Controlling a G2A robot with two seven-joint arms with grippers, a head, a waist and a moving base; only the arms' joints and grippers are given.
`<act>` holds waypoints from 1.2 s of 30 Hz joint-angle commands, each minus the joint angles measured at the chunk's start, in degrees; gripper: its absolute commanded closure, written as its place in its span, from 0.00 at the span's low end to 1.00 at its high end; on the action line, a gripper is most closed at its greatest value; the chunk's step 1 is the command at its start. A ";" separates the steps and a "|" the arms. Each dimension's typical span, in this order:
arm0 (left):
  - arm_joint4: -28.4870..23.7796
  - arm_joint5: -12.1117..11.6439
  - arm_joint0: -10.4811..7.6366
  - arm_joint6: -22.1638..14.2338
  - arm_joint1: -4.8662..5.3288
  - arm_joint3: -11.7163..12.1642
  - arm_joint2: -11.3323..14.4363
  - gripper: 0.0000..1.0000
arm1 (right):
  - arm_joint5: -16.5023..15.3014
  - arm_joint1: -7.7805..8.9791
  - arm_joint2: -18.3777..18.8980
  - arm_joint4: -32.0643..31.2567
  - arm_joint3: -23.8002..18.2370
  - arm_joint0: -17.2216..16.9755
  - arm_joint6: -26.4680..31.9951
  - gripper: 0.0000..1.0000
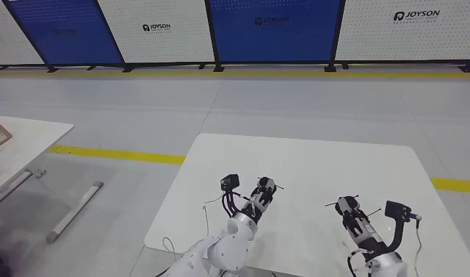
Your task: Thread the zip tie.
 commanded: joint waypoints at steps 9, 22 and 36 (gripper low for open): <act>0.17 -0.06 0.01 -0.02 0.01 0.04 0.02 1.00 | -14.86 -1.91 -0.79 15.46 5.94 2.22 -1.66 1.00; 0.17 -0.06 0.01 -0.02 0.01 0.04 0.02 1.00 | -8.08 -4.86 -9.78 7.58 10.82 8.63 -7.56 1.00; 7.27 -5.59 0.23 -2.55 0.32 1.16 0.76 1.00 | -8.08 -4.86 -9.78 7.58 10.82 8.63 -7.56 1.00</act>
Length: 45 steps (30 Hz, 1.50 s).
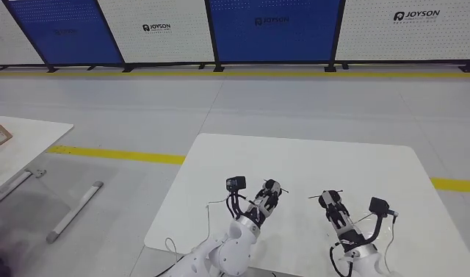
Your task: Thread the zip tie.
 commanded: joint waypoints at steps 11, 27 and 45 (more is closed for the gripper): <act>0.07 -0.74 0.16 -0.42 0.04 -0.16 -0.38 1.00 | -2.27 -1.28 -2.39 0.72 2.10 0.76 -2.70 1.00; 0.07 -0.74 0.16 -0.42 0.04 -0.16 -0.38 1.00 | -1.88 -4.79 -9.14 -1.32 7.55 5.76 -7.29 1.00; 0.07 -0.74 0.16 -0.42 0.04 -0.16 -0.38 1.00 | -7.38 -6.07 -6.98 5.98 11.18 5.79 -3.96 1.00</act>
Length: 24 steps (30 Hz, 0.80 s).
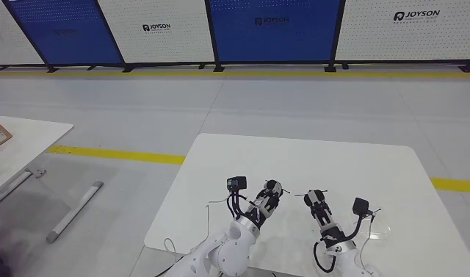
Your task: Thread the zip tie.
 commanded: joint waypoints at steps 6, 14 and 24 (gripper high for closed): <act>0.00 0.00 0.00 0.00 0.00 0.00 0.00 1.00 | 0.92 -0.64 0.70 -0.11 -0.53 -0.13 0.41 1.00; 0.00 0.00 0.00 0.00 0.00 0.00 0.00 1.00 | 3.05 -2.01 -0.15 -1.89 0.37 0.83 0.24 1.00; 0.00 0.00 0.00 0.00 0.00 0.00 0.00 1.00 | 4.16 -3.25 0.19 -3.32 0.65 0.85 0.72 1.00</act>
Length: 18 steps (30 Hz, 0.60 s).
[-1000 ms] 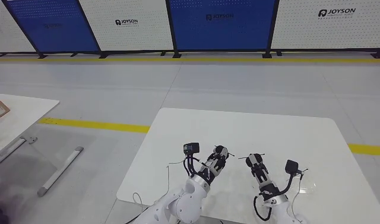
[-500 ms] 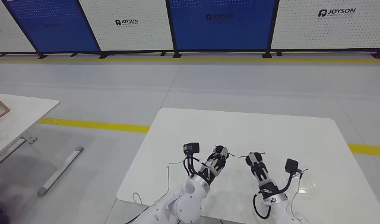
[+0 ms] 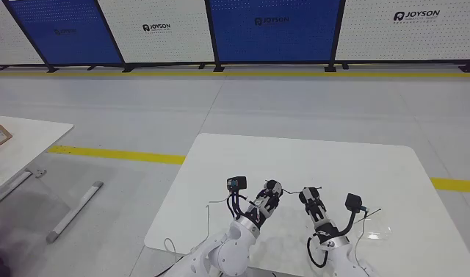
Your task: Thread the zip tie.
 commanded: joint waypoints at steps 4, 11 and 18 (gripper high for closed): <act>0.00 0.00 0.00 0.00 0.00 0.00 0.00 1.00 | 0.26 -0.48 0.37 -0.75 -0.17 -0.42 0.13 1.00; 0.00 0.00 0.00 0.00 0.00 0.00 0.00 1.00 | 0.99 -1.21 0.59 -1.49 0.46 -0.45 1.39 1.00; 0.00 0.00 0.00 0.00 0.00 0.00 0.00 1.00 | 1.10 -1.35 0.62 -1.74 0.62 -0.43 1.60 1.00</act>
